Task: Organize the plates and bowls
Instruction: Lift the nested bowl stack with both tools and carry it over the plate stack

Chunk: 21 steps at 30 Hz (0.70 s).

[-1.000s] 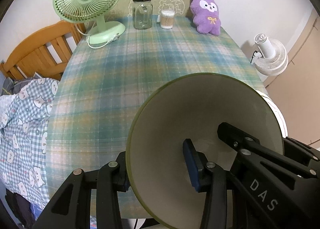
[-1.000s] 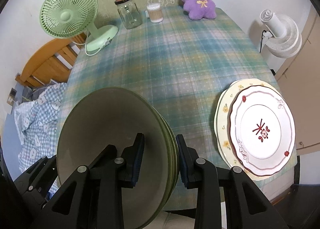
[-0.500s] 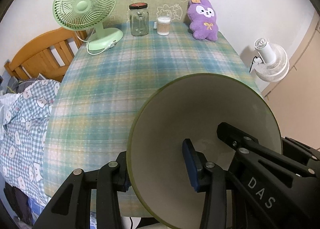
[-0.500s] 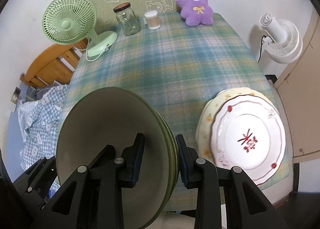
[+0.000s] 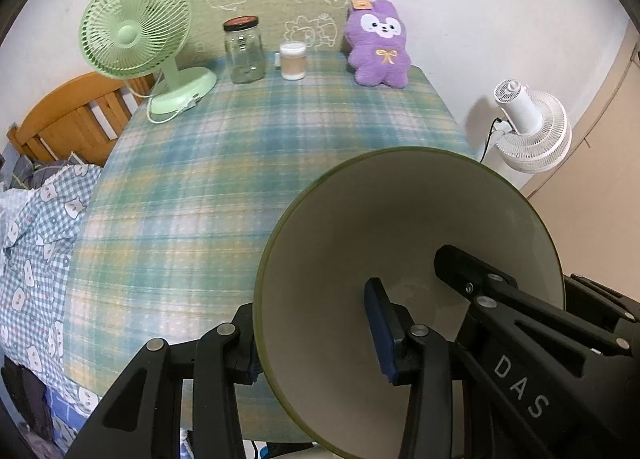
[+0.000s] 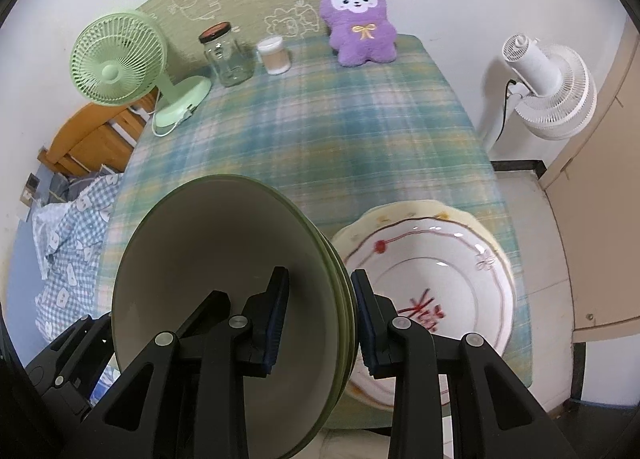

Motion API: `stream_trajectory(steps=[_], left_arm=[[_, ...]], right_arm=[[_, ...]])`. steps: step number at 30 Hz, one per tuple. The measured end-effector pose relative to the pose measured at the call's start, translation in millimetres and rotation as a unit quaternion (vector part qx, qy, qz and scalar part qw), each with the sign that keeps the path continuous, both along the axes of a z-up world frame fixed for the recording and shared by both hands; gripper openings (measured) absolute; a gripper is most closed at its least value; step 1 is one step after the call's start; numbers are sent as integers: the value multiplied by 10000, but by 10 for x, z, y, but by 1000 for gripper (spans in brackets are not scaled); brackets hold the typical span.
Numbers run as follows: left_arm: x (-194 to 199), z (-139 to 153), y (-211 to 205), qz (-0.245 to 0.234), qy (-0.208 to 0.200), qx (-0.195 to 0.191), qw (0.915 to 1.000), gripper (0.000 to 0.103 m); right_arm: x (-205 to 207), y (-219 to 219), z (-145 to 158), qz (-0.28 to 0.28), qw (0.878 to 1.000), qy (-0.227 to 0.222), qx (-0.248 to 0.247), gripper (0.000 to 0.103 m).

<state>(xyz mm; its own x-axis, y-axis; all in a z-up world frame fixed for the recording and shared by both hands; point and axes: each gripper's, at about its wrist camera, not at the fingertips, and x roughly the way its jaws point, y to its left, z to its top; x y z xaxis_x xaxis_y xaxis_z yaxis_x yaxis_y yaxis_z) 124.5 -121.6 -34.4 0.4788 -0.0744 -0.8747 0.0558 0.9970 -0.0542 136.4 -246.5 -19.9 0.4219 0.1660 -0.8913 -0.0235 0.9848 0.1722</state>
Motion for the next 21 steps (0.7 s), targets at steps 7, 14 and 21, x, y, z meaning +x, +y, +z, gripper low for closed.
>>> stream_trajectory(steps=[7,14,21], left_arm=[[84,-70,-326,-24,62,-41,10000,42],[143,-193,-605,-9,219,-103,9997,42],[167,-401,-818,-6,490,-120,9987,42]], right_arm=[[87,-339,-49,-29,10000,46,-43,35],[149,-630,-177,-27,9998,175,-105,35],[176,-839,-385,-2,9990,419,-151,35]])
